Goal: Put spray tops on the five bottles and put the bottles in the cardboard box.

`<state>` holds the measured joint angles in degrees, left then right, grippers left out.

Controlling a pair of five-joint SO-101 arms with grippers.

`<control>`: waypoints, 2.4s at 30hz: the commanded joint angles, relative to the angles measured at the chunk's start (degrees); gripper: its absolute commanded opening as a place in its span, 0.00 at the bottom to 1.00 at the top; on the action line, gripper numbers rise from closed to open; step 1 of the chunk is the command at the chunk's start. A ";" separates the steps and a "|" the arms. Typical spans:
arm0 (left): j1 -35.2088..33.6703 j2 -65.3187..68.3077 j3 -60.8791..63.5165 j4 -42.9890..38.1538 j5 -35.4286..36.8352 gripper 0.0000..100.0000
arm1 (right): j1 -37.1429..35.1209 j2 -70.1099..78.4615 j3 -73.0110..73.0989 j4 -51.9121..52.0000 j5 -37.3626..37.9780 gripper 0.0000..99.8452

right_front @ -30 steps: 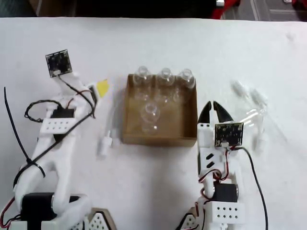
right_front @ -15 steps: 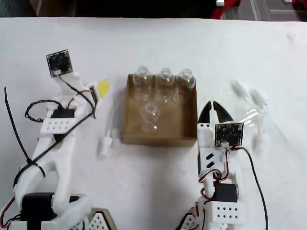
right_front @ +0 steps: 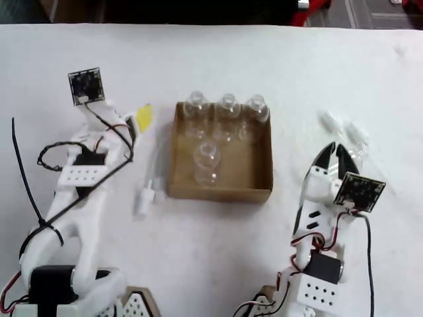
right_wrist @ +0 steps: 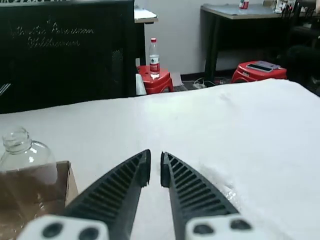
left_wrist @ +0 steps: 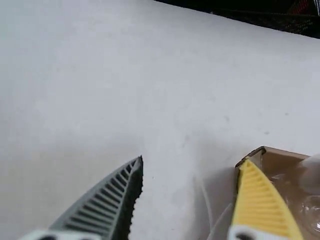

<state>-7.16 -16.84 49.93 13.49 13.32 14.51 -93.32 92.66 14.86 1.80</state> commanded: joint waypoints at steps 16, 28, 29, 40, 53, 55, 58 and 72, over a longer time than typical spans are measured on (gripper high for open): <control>1.71 -0.48 -0.44 -1.32 -0.88 0.29 | 9.98 26.77 -34.90 5.76 7.03 0.03; 2.95 -0.40 -0.18 -1.14 -0.88 0.29 | 12.62 76.53 -64.18 16.22 -0.88 0.03; 3.30 -0.40 0.26 -1.49 -0.88 0.29 | 13.32 79.78 -65.93 17.01 -3.25 0.03; 4.00 -0.40 0.79 -3.60 -3.96 0.29 | 13.93 107.38 -91.69 34.77 -9.05 0.10; 4.00 -0.40 0.79 -3.87 -4.04 0.29 | 13.76 121.10 -109.80 50.51 -12.48 0.12; 4.00 -0.40 0.79 -3.87 -4.04 0.29 | 13.76 121.27 -110.51 51.38 -12.57 0.12; 4.00 -0.40 0.79 -3.87 -4.04 0.29 | 13.58 121.45 -110.42 51.74 -12.57 0.12; 4.00 -0.40 0.79 -3.87 -4.04 0.29 | 13.23 127.34 -110.95 49.27 -15.74 0.12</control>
<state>-3.82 -16.84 50.99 11.38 9.80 28.04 34.77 -15.91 64.79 -13.32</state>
